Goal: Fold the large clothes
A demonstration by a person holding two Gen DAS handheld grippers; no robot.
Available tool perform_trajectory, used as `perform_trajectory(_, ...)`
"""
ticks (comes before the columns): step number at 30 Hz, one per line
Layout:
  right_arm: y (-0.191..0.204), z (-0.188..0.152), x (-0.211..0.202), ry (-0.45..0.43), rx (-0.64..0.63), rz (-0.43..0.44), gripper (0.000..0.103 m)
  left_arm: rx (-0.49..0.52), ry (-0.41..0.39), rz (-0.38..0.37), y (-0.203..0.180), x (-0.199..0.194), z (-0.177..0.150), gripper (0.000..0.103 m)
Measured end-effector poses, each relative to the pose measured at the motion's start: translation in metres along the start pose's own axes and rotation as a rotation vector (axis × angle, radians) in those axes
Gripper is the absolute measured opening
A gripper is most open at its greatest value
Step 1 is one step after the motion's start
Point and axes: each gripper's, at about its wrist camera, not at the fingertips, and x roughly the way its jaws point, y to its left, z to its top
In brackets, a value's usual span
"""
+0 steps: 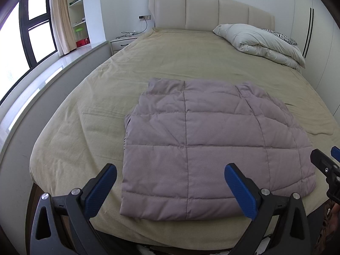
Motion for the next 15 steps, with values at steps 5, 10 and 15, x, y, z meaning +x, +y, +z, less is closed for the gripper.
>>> perform_trajectory(5,0.0004,-0.0001,-0.0001,-0.001,-0.001,0.000,0.103,0.001,0.001,-0.001,-0.0004,0.0001,-0.0001,0.103)
perform_trajectory(10,0.0017,-0.0010,0.0004,0.004,0.002,-0.001,0.103,0.002,0.001,0.000,-0.0007,0.0003,-0.0003,0.103)
perform_trajectory(15,0.0029,-0.0021,0.0013,0.009,0.005,-0.004,0.103,0.004,0.002,-0.003,-0.0007,0.0005,-0.0007,0.103)
